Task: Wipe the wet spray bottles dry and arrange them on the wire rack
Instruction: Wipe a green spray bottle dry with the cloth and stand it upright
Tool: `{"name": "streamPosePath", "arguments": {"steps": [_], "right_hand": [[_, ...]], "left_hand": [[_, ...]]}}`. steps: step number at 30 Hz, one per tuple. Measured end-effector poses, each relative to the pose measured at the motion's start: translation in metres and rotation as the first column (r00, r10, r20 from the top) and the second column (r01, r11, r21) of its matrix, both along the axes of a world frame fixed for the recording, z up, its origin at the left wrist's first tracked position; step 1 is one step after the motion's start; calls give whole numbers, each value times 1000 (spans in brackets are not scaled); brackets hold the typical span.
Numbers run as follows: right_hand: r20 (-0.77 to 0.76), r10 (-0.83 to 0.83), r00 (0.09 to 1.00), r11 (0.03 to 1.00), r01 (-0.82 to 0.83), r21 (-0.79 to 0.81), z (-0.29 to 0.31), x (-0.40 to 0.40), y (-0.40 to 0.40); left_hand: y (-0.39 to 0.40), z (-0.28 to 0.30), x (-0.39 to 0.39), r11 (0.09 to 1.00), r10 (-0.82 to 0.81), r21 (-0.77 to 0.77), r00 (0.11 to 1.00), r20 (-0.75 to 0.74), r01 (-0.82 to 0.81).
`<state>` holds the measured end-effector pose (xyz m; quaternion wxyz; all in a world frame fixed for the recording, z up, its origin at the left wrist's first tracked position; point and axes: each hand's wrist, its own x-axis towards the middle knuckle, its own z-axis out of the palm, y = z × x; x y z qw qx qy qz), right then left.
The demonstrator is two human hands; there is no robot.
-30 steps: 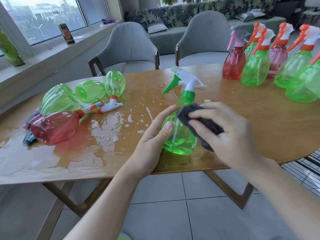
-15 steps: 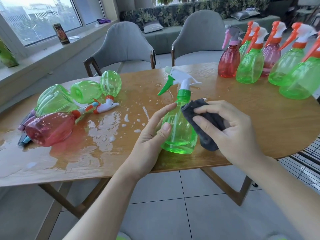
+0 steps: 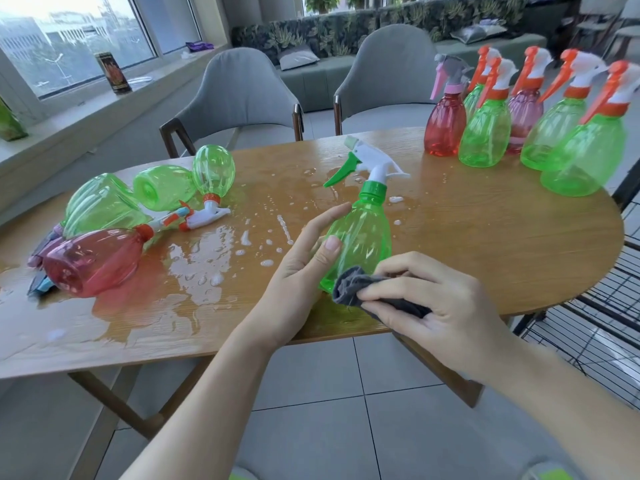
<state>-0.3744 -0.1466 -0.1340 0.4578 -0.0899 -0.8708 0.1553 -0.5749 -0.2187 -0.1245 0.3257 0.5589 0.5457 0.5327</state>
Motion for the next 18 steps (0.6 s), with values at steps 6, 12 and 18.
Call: {"name": "streamPosePath", "arguments": {"steps": [6,12,18], "right_hand": [[-118,-141,983,977,118,-180,17,15,24],[-178,-190,966,869,81,-488,20,24,48],[-164,-111,980,938,48,-344,13,30,31]], "left_hand": [[6,1,10,995,-98,-24,992,84,100],[10,3,21,992,-123,-6,992,-2,123],[13,2,30,994,-105,25,991,79,104]]}}
